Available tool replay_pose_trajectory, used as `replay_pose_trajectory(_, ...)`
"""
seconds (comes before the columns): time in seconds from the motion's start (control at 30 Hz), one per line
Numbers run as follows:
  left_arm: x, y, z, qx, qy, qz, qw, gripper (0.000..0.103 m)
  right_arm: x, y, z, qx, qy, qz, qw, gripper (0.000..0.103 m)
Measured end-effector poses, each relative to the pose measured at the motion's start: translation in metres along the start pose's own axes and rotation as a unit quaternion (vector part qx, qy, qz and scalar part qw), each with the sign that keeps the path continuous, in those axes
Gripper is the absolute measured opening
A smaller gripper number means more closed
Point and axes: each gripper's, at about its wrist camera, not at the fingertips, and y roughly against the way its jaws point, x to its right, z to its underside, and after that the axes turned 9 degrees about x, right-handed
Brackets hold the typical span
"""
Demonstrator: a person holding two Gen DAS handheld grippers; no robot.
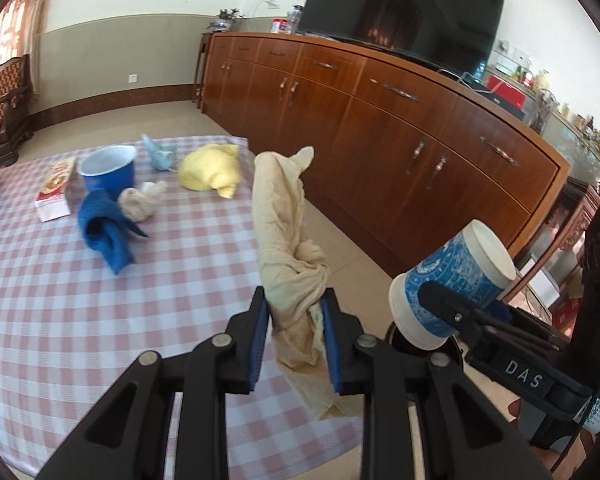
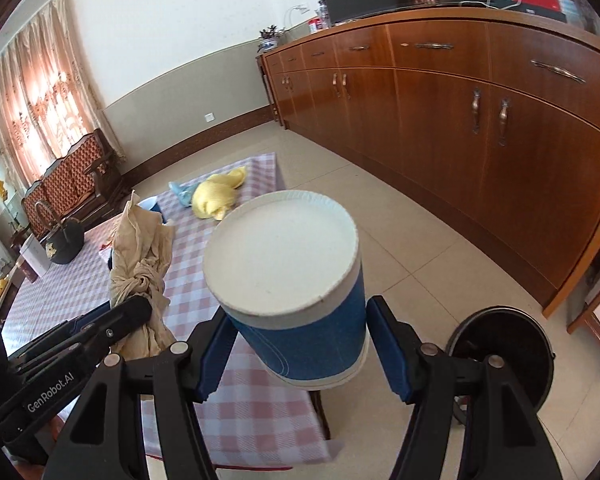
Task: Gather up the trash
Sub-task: 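Carry the beige cloth and blue-and-white cup over the black bin with both tools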
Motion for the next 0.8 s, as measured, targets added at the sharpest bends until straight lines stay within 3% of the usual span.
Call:
replay_pose_trajectory(0.2, 0.072, -0.033, 0.015, -0.035, -0.031, 0.065, 0.9968, 0.027, 0.079, 0.034, 0.01, 0.008, -0.037, 0.066, 0.997, 0.066)
replay_pose_trajectory(0.4, 0.137, -0.068, 0.038, -0.076, -0.062, 0.115, 0.9885, 0.027, 0.155, 0.052, 0.032, -0.004, -0.076, 0.127, 0.989, 0.066)
replay_pose_trajectory(0.57, 0.174, -0.101, 0.057, -0.11, -0.08, 0.137, 0.9811, 0.027, 0.206, 0.048, 0.052, -0.026, -0.107, 0.157, 0.981, 0.066)
replay_pose_trajectory(0.8, 0.196, -0.128, 0.073, -0.136, -0.096, 0.144, 0.9754, 0.027, 0.253, 0.036, 0.062, -0.045, -0.139, 0.181, 0.972, 0.066)
